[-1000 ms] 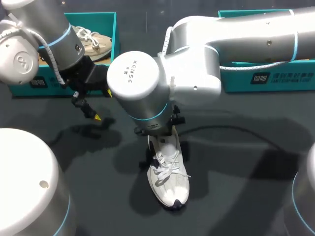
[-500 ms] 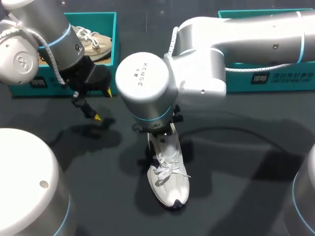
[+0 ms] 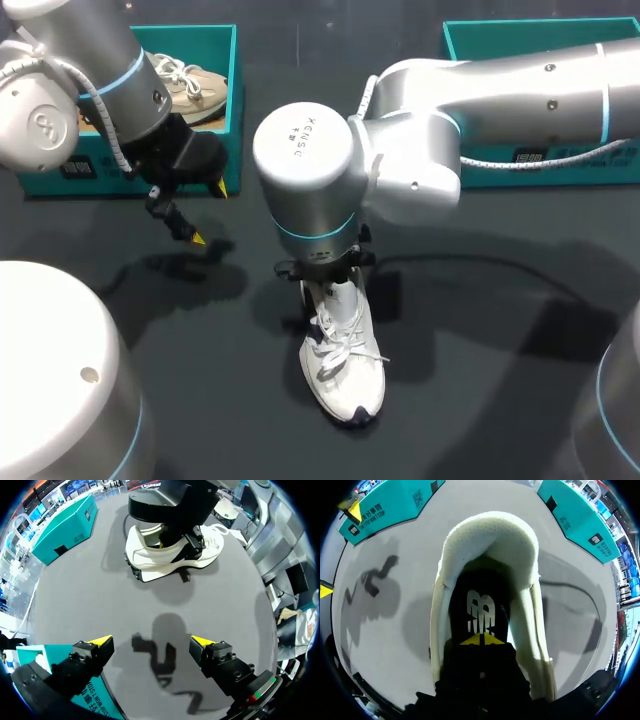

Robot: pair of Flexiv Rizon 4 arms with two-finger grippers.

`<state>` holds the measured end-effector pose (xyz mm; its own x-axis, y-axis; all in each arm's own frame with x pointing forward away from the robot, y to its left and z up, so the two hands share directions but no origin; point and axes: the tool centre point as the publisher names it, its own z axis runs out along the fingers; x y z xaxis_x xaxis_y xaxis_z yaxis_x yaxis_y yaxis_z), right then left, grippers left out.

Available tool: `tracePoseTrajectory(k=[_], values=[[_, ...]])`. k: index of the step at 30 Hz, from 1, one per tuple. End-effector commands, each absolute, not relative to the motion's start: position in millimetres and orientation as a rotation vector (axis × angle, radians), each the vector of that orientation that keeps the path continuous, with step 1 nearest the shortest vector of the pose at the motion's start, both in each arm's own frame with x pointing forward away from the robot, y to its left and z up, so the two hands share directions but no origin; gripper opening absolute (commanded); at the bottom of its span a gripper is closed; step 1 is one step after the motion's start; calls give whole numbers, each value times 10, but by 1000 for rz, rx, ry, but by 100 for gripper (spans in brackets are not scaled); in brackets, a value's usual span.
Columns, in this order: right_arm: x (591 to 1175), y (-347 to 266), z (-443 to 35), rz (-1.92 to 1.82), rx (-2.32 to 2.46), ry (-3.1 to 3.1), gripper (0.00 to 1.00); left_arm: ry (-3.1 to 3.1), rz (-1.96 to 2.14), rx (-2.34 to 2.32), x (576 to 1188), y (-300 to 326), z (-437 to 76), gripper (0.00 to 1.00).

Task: Take the shoe out of the shoebox, open the shoe tongue, remove and reinsert the insole, then place the shoe into the shoebox

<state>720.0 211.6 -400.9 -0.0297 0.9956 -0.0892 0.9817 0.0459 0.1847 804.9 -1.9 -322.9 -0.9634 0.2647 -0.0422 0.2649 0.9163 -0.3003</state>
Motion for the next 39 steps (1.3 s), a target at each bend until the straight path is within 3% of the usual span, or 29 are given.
tracePoseTrajectory(k=[1,8,20,24,26,31,39], values=[[7041,2091,-3912,150,2204,1918,0,3074,-478,426,8045,-19,-3230,100],[7139,2110,-3556,199,2175,1940,0,3074,-478,426,8045,-19,-3230,100],[7276,2086,-3353,91,2242,2047,0,3074,-478,426,8045,-19,-3230,100],[7197,2103,-3325,48,2252,2078,19,3074,-478,426,8045,-19,-3230,100],[7174,2105,-3330,52,2244,2102,24,3074,-478,426,8045,-19,-3230,100],[7126,2089,-3355,26,2217,2172,22,3074,-478,426,8045,-19,-3230,100],[7076,2059,-3406,40,2153,2307,32,3074,-478,426,8045,-19,-3230,100]])
